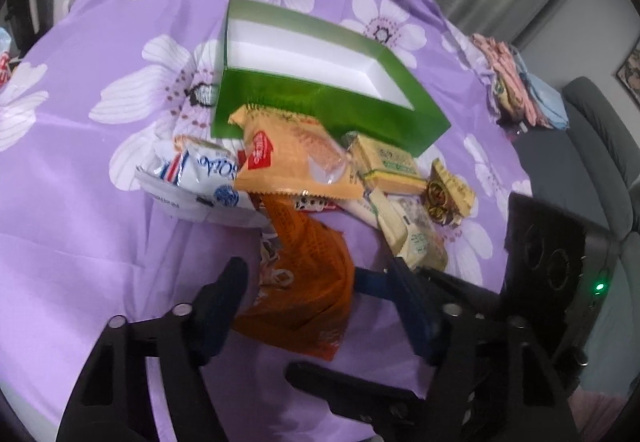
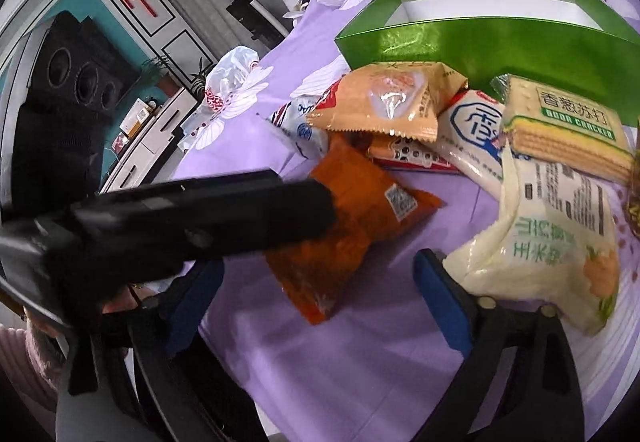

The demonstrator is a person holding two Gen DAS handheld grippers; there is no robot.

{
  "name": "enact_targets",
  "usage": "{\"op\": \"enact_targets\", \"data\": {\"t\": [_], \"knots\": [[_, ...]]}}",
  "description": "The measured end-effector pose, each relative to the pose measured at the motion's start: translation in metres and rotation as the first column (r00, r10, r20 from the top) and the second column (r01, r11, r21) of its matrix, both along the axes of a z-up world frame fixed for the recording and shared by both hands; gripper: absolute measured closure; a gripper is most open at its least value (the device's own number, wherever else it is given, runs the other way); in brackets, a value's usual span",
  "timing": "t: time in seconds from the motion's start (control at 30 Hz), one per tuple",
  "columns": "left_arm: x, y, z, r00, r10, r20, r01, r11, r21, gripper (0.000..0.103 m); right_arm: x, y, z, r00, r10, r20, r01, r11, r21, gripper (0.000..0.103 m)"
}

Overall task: Organize snacks
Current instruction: 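Close the right gripper on the orange chip bag, then lift the orange chip bag with the right gripper over the green box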

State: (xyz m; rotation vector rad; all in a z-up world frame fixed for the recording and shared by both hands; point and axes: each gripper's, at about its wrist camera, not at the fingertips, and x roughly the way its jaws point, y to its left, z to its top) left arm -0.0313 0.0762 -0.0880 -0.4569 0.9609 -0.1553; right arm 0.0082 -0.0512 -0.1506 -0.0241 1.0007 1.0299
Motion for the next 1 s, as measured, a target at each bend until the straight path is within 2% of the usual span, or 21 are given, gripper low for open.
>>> {"op": "enact_targets", "data": {"t": [0.07, 0.13, 0.2, 0.3, 0.33, 0.5, 1.0], "knots": [[0.001, 0.003, -0.004, 1.000, 0.007, -0.020, -0.008, 1.000, -0.016, 0.049, 0.003, 0.003, -0.002, 1.000, 0.004, 0.008, -0.004, 1.000, -0.018, 0.026], [0.001, 0.006, -0.007, 1.000, 0.008, -0.028, -0.010, 0.999, -0.040, 0.049, 0.005, 0.003, -0.003, 1.000, 0.012, 0.015, -0.012, 1.000, -0.024, 0.038], [0.001, 0.005, -0.007, 0.999, 0.006, -0.034, -0.007, 0.999, -0.032, 0.051, 0.006, 0.000, -0.004, 1.000, 0.029, 0.006, -0.029, 0.999, -0.021, 0.048], [0.001, 0.004, -0.007, 0.999, 0.000, -0.039, -0.002, 0.999, -0.038, 0.051, 0.004, -0.001, -0.005, 0.999, 0.033, 0.033, -0.032, 0.999, -0.028, 0.053], [0.000, 0.004, -0.006, 0.999, -0.002, -0.038, 0.000, 0.999, -0.045, 0.051, 0.003, 0.000, -0.003, 0.998, 0.036, 0.044, -0.035, 0.999, -0.026, 0.058], [-0.004, -0.001, 0.004, 1.000, -0.020, -0.016, 0.019, 0.998, -0.058, 0.051, -0.003, -0.008, 0.008, 0.996, 0.041, 0.083, -0.040, 0.999, -0.015, 0.063], [-0.002, -0.035, 0.060, 0.990, -0.084, 0.112, 0.085, 0.996, 0.001, 0.051, -0.015, -0.045, 0.060, 0.958, -0.003, 0.287, -0.011, 0.999, 0.049, 0.063]]}}
